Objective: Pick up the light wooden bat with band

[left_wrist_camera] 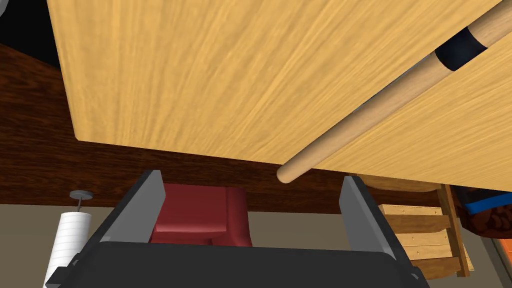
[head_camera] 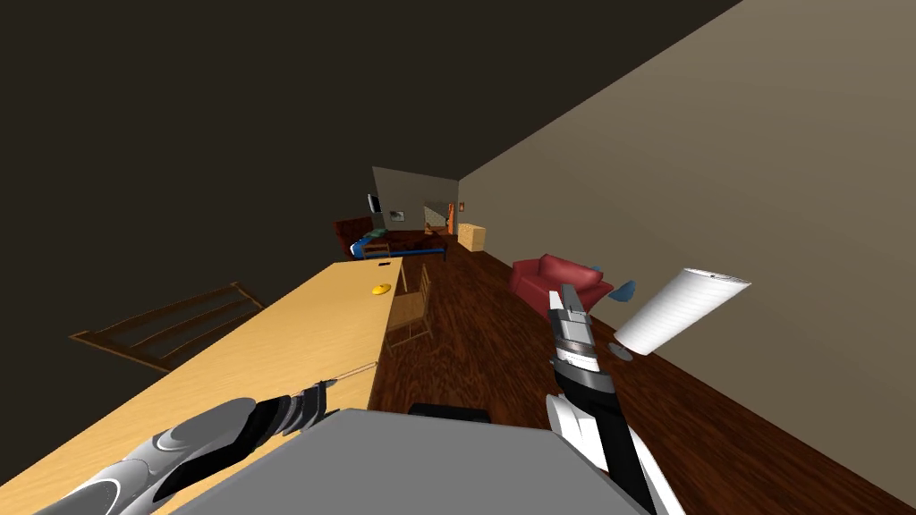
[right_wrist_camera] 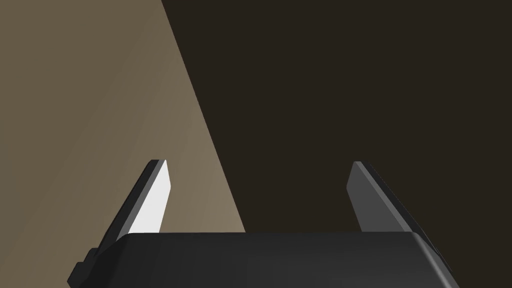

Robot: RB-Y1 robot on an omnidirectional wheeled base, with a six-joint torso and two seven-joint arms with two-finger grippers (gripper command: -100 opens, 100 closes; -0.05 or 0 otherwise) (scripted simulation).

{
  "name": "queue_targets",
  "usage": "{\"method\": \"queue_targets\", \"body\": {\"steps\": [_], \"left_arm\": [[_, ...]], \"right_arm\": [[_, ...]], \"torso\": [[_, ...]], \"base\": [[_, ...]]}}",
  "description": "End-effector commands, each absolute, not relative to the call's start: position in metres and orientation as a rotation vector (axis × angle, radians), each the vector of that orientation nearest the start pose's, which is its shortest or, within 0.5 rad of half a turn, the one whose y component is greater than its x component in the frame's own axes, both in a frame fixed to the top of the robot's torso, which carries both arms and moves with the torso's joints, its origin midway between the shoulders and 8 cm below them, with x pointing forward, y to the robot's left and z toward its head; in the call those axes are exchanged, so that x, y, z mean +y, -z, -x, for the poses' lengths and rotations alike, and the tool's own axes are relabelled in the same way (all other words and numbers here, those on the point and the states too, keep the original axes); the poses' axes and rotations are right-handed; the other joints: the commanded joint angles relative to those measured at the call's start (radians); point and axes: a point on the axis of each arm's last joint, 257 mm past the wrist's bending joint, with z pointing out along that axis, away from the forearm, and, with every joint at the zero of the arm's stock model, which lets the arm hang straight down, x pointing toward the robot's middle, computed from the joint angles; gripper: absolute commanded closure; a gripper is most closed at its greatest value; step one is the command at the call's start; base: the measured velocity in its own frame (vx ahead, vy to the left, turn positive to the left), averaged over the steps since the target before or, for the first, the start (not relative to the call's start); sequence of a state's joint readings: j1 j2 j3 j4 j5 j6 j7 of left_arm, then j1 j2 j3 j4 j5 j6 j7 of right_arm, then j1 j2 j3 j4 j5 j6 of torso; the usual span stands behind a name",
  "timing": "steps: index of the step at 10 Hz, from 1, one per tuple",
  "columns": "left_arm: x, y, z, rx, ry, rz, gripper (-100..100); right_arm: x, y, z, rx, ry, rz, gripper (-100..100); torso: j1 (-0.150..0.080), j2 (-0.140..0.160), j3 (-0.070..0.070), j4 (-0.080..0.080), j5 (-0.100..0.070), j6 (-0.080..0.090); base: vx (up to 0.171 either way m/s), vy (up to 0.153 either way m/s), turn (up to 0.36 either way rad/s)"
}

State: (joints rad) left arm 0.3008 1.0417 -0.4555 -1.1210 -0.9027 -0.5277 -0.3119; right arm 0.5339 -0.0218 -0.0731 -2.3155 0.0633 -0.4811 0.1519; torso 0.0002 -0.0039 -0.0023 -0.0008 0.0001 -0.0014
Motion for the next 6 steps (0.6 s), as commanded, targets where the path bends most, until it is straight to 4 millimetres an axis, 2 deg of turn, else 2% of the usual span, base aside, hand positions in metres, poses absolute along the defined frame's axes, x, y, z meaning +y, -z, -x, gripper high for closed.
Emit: {"method": "queue_targets", "body": {"steps": [1, 3, 6], "left_arm": [[0.498, 0.497, -0.194, 2.480, 0.065, -0.990, -100], [0.532, 0.507, -0.154, 2.560, 0.022, -1.105, -100], [0.565, 0.515, -0.100, 2.655, 0.009, -1.254, -100]], "right_arm": [[-0.296, -0.027, -0.335, 0.707, -1.033, -0.542, 0], [-0.296, -0.027, -0.335, 0.707, -1.033, -0.542, 0], [-0.296, -0.027, -0.335, 0.708, -1.033, -0.542, 0]], "torso": [[0.000, 0.000, 0.000, 0.000, 0.000, 0.000], [0.002, -0.002, -0.001, 0.000, 0.000, 0.001], [0.004, -0.004, -0.002, -0.001, 0.001, 0.000]], "base": [[0.054, 0.021, -0.133], [0.115, 0.043, -0.245], [0.113, 0.076, -0.153]]}}
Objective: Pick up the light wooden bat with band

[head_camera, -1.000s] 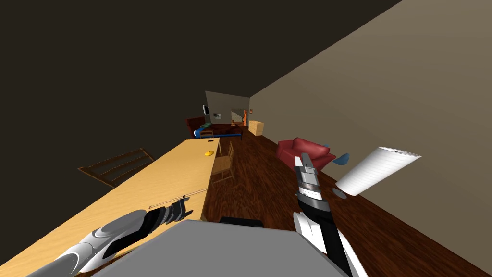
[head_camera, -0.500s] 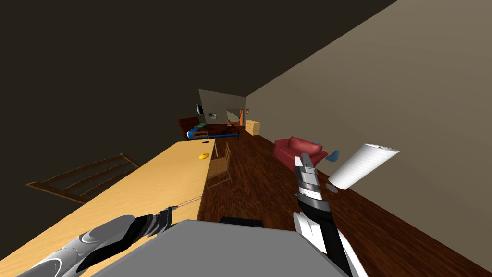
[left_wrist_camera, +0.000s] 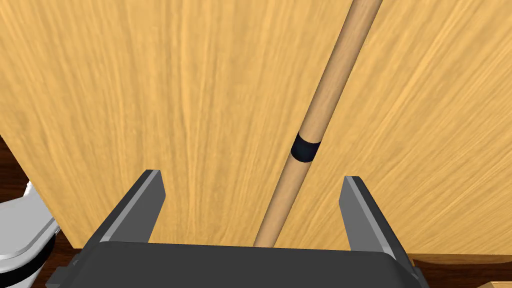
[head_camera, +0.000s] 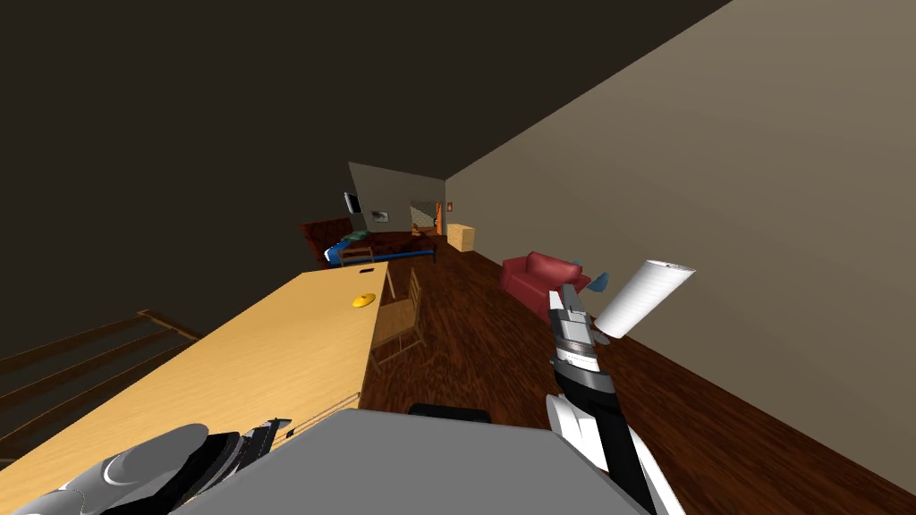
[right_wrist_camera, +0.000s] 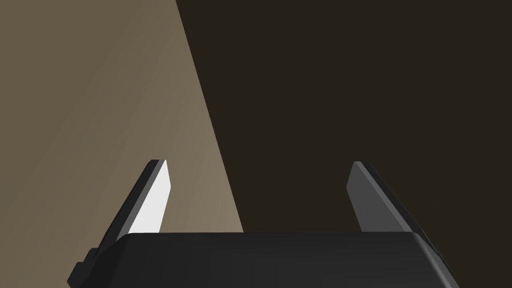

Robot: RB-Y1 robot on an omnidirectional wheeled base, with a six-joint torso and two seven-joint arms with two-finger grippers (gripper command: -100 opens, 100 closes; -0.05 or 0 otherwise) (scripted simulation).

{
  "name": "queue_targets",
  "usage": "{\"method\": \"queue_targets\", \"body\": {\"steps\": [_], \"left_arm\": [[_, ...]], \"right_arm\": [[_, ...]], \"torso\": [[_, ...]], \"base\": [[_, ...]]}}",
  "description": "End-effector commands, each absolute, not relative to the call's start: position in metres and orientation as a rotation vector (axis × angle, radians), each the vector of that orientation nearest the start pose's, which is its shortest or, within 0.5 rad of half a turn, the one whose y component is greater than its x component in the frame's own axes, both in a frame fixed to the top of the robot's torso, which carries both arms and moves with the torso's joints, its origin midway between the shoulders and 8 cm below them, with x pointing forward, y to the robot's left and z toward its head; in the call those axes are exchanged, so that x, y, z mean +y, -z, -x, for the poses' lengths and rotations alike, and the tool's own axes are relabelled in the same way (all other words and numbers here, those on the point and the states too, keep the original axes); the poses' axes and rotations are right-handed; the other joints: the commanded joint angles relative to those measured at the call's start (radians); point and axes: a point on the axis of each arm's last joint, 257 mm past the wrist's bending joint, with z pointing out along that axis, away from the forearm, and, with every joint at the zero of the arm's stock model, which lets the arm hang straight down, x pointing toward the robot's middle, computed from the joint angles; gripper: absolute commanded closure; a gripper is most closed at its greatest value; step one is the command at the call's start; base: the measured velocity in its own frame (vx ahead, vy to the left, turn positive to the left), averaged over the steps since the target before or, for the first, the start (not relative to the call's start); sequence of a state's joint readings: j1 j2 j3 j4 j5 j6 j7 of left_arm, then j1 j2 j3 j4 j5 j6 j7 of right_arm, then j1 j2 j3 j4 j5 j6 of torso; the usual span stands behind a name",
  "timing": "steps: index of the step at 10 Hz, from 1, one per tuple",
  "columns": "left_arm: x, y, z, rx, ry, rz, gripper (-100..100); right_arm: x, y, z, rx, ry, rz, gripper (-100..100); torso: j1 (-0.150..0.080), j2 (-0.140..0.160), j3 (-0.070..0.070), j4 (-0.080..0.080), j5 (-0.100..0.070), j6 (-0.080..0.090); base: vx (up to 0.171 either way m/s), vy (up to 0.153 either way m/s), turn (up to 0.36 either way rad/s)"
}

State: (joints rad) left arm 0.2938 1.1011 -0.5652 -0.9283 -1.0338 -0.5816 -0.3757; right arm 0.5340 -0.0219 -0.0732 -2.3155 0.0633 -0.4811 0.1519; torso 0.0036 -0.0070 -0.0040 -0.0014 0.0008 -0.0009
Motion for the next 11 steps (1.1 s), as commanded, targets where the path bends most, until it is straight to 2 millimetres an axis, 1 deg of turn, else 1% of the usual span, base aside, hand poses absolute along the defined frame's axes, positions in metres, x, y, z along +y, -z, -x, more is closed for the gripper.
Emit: {"method": "queue_targets", "body": {"steps": [1, 3, 5, 6, 7, 8, 9, 10, 11], "left_arm": [[0.565, 0.515, -0.100, 2.656, 0.008, -1.254, -100], [0.577, 0.519, -0.067, 2.706, 0.025, -1.333, -100], [0.583, 0.523, -0.039, 2.744, 0.052, -1.392, -100], [0.584, 0.525, -0.020, 2.767, 0.079, -1.430, -100], [0.583, 0.524, -0.034, 2.751, 0.063, -1.412, -100], [0.583, 0.524, -0.033, 2.754, 0.066, -1.414, 0], [0.575, 0.530, -0.053, 2.752, 0.070, -1.393, -100], [0.576, 0.530, -0.053, 2.772, 0.070, -1.363, -100], [0.576, 0.530, -0.053, 2.773, 0.070, -1.361, -100]], "right_arm": [[-0.296, -0.027, -0.335, 0.708, -1.033, -0.542, 0], [-0.296, -0.027, -0.335, 0.708, -1.033, -0.542, 0], [-0.296, -0.027, -0.335, 0.708, -1.033, -0.542, 0], [-0.296, -0.027, -0.335, 0.708, -1.033, -0.542, 0], [-0.296, -0.027, -0.335, 0.708, -1.033, -0.542, 0], [-0.296, -0.027, -0.335, 0.707, -1.033, -0.542, 0], [-0.296, -0.027, -0.335, 0.707, -1.033, -0.542, 0], [-0.296, -0.027, -0.335, 0.707, -1.033, -0.542, 0], [-0.296, -0.027, -0.335, 0.707, -1.033, -0.542, 0]], "torso": [[0.000, 0.000, 0.000, 0.000, 0.000, 0.000], [-0.002, 0.002, 0.001, 0.000, 0.000, 0.000], [-0.001, 0.002, 0.001, 0.000, 0.000, 0.000], [-0.001, 0.001, 0.001, 0.000, 0.000, 0.000], [0.000, 0.000, 0.000, 0.000, 0.000, 0.000], [-0.004, 0.004, 0.002, 0.001, -0.001, -0.001], [-0.005, 0.005, 0.003, 0.001, -0.001, -0.001], [-0.005, 0.010, 0.006, 0.002, -0.001, 0.001], [-0.005, 0.011, 0.006, 0.002, -0.001, 0.000]], "base": [[0.071, 0.053, -0.056], [0.071, 0.052, -0.120], [0.082, 0.064, -0.105], [0.109, 0.086, -0.127], [0.015, -0.002, 0.014], [0.000, 0.000, 0.000], [-0.099, 0.003, -0.327], [-0.082, 0.002, -0.262], [-0.041, 0.000, 0.037]]}}
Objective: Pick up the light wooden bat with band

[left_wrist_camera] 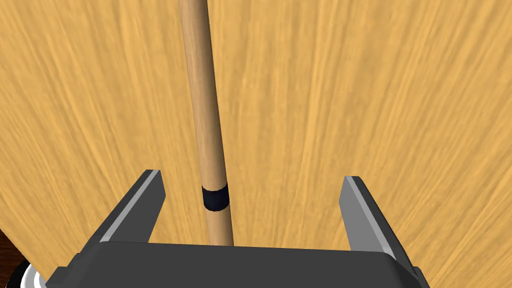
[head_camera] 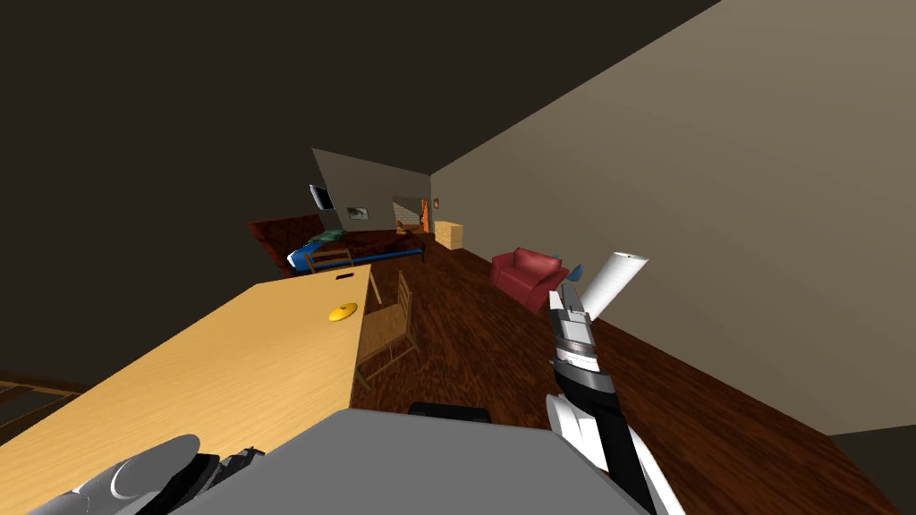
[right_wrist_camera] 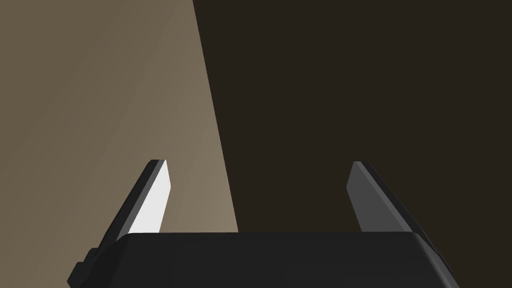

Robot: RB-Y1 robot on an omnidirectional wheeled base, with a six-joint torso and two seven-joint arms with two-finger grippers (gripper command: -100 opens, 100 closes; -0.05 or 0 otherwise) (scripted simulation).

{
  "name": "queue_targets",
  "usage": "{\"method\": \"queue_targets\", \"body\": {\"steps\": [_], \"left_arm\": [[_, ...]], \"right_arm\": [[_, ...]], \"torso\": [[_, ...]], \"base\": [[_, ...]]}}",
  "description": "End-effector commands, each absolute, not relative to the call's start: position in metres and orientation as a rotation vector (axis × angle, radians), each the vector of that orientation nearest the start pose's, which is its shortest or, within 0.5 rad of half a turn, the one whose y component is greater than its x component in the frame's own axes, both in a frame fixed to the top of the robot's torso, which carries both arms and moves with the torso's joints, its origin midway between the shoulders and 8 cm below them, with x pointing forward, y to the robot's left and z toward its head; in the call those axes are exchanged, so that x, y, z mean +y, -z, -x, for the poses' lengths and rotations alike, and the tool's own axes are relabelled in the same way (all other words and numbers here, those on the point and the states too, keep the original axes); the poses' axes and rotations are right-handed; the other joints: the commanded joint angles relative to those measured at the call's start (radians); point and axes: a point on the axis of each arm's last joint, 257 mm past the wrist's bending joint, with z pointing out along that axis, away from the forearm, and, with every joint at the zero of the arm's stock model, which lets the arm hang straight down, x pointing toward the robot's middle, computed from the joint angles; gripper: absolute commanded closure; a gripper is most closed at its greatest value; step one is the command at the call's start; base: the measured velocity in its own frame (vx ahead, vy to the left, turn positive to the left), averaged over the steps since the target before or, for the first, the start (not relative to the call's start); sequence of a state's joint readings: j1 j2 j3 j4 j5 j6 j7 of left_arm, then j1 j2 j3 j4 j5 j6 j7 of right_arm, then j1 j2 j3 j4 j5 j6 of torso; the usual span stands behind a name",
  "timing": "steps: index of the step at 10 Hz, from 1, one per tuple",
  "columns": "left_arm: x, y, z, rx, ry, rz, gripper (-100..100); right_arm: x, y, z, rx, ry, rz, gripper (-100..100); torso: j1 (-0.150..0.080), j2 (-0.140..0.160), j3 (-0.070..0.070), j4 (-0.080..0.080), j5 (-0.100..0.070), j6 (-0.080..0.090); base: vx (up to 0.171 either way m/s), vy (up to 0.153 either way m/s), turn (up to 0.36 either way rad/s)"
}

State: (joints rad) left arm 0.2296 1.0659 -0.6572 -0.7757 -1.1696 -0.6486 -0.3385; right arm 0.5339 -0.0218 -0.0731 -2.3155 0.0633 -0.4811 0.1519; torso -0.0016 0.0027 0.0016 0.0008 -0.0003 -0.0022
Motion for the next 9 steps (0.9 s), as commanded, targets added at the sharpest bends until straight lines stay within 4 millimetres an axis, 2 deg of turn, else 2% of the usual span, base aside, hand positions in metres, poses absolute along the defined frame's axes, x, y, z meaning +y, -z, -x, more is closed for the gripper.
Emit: {"method": "queue_targets", "body": {"steps": [1, 3, 9], "left_arm": [[0.5681, 0.5359, -0.0736, 2.764, 0.074, -1.352, -100], [0.5691, 0.5359, -0.0730, 2.792, 0.073, -1.309, -100], [0.5691, 0.5359, -0.0730, 2.792, 0.073, -1.309, -100]], "right_arm": [[-0.2958, -0.0268, -0.3350, 0.707, -1.033, -0.542, 0], [-0.2957, -0.0269, -0.3351, 0.707, -1.033, -0.542, 0], [-0.2958, -0.0268, -0.3350, 0.707, -1.033, -0.542, 0]], "torso": [[0.000, 0.000, 0.000, 0.000, 0.000, 0.000], [0.000, 0.004, 0.002, 0.001, 0.000, 0.001], [0.000, -0.004, -0.002, -0.001, 0.000, 0.000]], "base": [[-0.130, 0.003, -0.175], [-0.079, 0.005, -0.182], [-0.005, 0.000, 0.017]]}}
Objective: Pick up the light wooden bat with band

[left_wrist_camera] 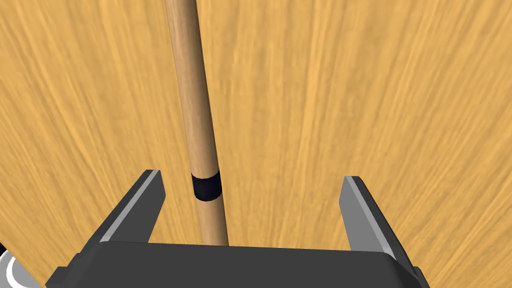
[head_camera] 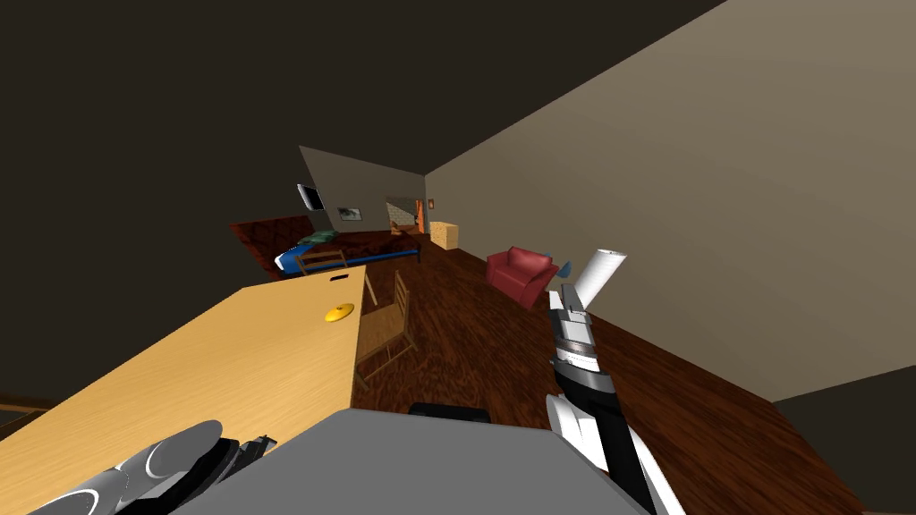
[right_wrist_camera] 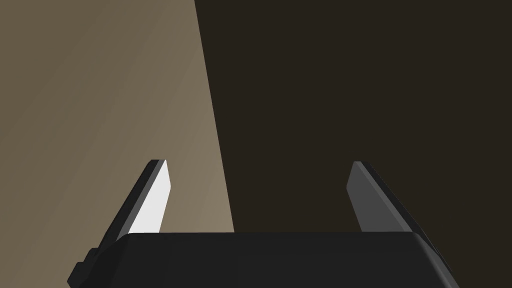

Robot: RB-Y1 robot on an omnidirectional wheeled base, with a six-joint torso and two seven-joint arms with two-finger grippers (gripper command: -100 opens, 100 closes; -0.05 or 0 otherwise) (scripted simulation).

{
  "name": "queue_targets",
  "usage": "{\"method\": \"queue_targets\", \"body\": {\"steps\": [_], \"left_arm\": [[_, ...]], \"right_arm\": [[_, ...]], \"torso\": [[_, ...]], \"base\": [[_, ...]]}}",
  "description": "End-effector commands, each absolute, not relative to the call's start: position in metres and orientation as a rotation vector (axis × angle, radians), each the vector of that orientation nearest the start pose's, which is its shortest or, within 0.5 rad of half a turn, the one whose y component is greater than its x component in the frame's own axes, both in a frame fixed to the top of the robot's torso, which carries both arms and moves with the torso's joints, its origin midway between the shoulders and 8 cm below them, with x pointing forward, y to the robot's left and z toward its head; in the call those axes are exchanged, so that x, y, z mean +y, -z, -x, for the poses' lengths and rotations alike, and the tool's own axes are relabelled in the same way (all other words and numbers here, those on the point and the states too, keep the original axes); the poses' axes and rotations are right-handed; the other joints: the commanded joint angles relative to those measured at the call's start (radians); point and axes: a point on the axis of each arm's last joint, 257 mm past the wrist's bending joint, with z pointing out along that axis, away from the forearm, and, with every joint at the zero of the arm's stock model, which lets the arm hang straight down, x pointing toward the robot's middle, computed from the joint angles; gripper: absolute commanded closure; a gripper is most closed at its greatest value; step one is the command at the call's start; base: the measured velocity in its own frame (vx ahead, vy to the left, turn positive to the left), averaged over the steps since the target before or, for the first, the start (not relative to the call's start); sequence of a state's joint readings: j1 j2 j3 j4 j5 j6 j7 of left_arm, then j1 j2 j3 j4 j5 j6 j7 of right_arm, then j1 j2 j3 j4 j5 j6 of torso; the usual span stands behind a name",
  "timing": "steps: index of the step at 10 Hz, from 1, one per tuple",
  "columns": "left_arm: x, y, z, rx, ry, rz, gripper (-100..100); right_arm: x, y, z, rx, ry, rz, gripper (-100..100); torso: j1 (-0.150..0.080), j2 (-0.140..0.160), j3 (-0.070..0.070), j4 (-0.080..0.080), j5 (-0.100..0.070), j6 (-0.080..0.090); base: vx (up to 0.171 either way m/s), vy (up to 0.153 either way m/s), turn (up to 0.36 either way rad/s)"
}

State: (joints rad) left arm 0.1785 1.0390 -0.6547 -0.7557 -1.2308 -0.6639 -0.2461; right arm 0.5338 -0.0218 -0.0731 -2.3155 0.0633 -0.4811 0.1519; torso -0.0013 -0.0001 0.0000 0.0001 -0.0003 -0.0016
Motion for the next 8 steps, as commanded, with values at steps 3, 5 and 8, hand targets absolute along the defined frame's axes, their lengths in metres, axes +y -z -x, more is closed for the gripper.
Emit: {"method": "queue_targets", "body": {"steps": [3, 5, 8], "left_arm": [[0.566, 0.539, -0.086, 2.801, 0.067, -1.273, -100], [0.563, 0.542, -0.098, 2.812, 0.063, -1.236, -100], [0.563, 0.542, -0.098, 2.812, 0.063, -1.236, -100]], "right_arm": [[-0.296, -0.027, -0.335, 0.707, -1.033, -0.542, 0], [-0.296, -0.027, -0.335, 0.707, -1.033, -0.542, 0], [-0.296, -0.027, -0.335, 0.707, -1.033, -0.542, 0]], "torso": [[0.000, 0.003, 0.002, 0.001, 0.000, 0.001], [-0.001, 0.000, 0.000, 0.001, 0.001, 0.002], [0.001, -0.002, -0.001, 0.001, 0.002, 0.002]], "base": [[-0.042, -0.002, -0.142], [-0.033, -0.039, -0.116], [-0.005, -0.005, -0.016]]}}
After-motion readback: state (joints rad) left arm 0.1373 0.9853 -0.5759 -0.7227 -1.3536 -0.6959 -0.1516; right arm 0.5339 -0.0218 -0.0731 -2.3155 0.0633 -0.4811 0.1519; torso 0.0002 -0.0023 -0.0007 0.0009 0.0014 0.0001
